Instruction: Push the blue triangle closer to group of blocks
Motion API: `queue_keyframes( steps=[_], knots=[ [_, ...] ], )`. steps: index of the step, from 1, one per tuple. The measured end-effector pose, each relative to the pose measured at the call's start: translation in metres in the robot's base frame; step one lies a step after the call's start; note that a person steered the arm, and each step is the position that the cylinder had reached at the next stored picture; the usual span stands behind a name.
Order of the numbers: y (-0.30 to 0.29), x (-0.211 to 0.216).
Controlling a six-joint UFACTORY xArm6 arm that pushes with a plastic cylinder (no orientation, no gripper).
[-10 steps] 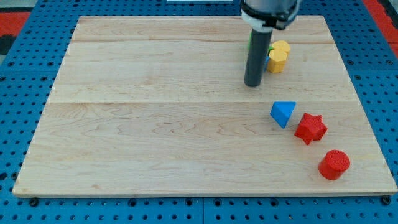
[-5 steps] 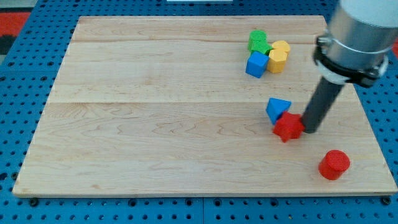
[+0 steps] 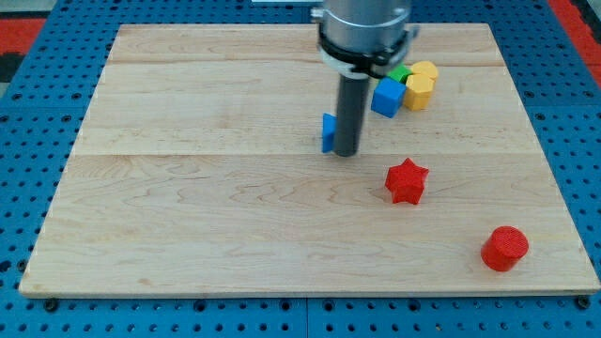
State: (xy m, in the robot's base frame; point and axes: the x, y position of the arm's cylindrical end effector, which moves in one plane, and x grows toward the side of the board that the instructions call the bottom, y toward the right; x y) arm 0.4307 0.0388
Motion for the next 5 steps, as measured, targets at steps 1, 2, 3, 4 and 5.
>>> queue_keyframes(
  steps=[1, 2, 3, 4, 5],
  knots=[
    [-0.003, -0.022],
    [-0.017, -0.011],
    [-0.044, -0.008],
    [-0.027, -0.038],
    [-0.014, -0.051]
  ],
)
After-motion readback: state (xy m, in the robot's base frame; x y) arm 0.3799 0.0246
